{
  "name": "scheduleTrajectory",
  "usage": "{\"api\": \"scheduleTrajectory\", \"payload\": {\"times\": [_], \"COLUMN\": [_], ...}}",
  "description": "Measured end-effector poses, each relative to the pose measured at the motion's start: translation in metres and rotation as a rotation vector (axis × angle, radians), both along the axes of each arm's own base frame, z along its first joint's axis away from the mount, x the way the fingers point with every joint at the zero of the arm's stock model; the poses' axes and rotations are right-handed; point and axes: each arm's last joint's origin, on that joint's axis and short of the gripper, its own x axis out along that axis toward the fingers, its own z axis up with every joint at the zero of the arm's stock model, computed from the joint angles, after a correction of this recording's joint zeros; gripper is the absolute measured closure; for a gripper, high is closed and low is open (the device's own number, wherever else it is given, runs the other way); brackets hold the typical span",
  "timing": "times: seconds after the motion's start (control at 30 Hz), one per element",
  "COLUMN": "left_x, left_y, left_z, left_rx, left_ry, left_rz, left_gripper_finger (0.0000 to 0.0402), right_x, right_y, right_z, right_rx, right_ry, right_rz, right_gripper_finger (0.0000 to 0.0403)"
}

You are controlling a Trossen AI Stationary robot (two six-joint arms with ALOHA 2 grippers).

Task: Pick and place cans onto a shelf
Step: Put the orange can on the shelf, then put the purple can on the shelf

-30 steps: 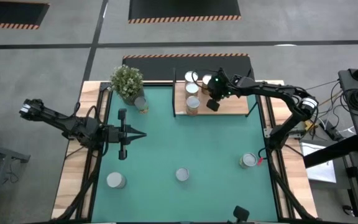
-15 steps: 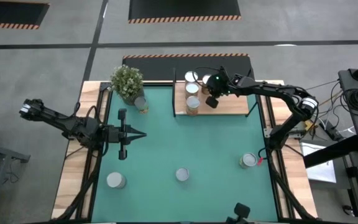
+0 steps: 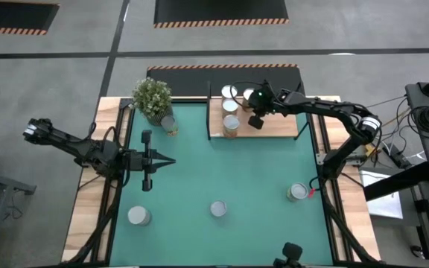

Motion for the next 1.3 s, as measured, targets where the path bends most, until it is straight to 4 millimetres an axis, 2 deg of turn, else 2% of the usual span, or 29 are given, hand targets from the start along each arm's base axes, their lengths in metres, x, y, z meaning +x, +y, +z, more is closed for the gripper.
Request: {"api": "scheduleTrajectory", "payload": {"times": [0.17,0.3,0.63,0.9,1.1,1.3], "left_x": [0.000,0.000,0.000,0.000,0.000,0.000], "left_y": [0.000,0.000,0.000,0.000,0.000,0.000], "left_z": [0.000,0.000,0.000,0.000,0.000,0.000], "left_rx": [0.000,0.000,0.000,0.000,0.000,0.000], "left_ry": [0.000,0.000,0.000,-0.001,-0.001,0.000], "left_rz": [0.000,0.000,0.000,0.000,0.000,0.000], "left_gripper_finger": [0.0402,0.0402,0.0402,0.0402,0.0402,0.0402], "right_x": [-0.006,-0.009,-0.003,-0.003,-0.008,-0.006], "right_y": [0.004,0.002,-0.008,-0.009,-0.004,0.003], "right_z": [-0.004,-0.004,0.003,0.003,0.001,0.000], "right_rx": [0.042,-0.021,-0.100,-0.098,-0.040,0.107], "right_ry": [0.074,0.135,0.025,0.018,0.051,-0.021], "right_rz": [-0.002,-0.072,-0.092,-0.101,-0.114,-0.033], "right_gripper_finger": [0.0394,0.0394,0.0394,0.0394,0.0394,0.0394]}}
